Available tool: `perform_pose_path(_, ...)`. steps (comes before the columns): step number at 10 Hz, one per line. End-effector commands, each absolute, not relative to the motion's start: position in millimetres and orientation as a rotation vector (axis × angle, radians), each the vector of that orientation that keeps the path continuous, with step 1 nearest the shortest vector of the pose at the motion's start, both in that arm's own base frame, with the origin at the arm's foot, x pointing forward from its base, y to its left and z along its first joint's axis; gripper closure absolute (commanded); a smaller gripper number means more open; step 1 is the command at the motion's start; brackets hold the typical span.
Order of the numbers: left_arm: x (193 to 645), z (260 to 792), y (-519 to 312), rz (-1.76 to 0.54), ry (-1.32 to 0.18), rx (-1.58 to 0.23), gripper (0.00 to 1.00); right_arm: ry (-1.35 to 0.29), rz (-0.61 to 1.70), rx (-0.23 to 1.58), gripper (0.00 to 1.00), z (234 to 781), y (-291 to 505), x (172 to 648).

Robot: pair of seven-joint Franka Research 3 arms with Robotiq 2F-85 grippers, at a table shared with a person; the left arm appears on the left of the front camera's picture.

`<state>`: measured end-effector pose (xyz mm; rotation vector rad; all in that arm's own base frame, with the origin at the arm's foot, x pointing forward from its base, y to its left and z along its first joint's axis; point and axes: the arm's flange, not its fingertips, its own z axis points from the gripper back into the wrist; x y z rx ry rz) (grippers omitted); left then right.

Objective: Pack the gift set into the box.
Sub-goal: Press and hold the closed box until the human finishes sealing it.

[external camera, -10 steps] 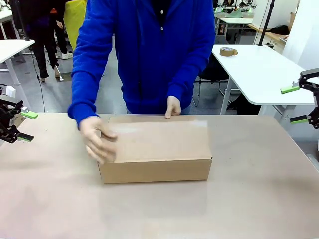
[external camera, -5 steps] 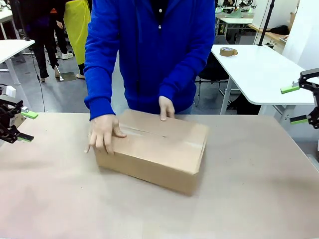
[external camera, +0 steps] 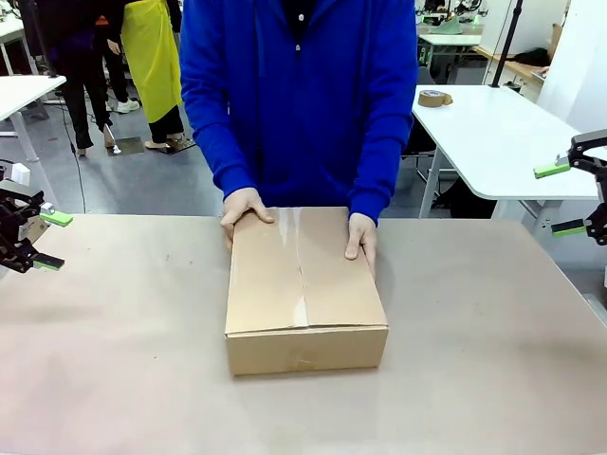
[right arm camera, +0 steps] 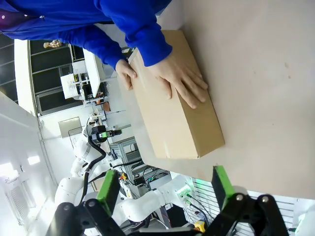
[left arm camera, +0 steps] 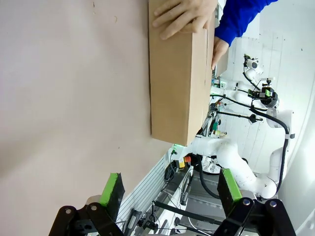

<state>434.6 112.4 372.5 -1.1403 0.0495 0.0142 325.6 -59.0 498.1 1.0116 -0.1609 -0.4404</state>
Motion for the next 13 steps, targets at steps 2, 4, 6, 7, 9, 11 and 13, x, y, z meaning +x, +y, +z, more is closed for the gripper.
perform_pose_path(2, 430.8, 372.3, 110.9, 0.015, 0.046, -1.134, 0.0, -0.173, -0.424, 1.035, 0.0, 497.4, -59.7, 325.6)
perform_pose_path(4, 430.8, 372.3, 110.9, 0.015, 0.046, -1.134, 0.0, -0.173, -0.424, 1.035, 0.0, 497.4, -59.7, 325.6)
perform_pose_path(6, 434.6, 372.5, 112.4, 0.014, 0.05, -1.14, 0.0, -0.161, -0.44, 1.012, 0.0, 498.1, -59.0, 325.6)
perform_pose_path(7, 458.9, 406.5, 50.6, -0.378, -0.027, -1.017, 0.0, -0.245, -0.212, 0.925, 0.0, 512.1, -8.4, 368.9)
perform_pose_path(9, 470.7, 448.9, -96.0, -0.96, -0.316, -0.858, 0.0, -0.452, 0.44, 0.784, 0.0, 509.6, 121.1, 428.8)
perform_pose_path(11, 454.9, 450.3, -143.5, -1.081, -0.621, -0.937, 0.0, -0.569, 0.709, 0.865, 0.0, 471.8, 167.9, 440.9)
perform_pose_path(13, 454.7, 478.2, -165.3, -0.746, -0.211, -0.897, 0.0, -0.297, 0.313, 0.765, 0.0, 498.3, 196.1, 408.5)
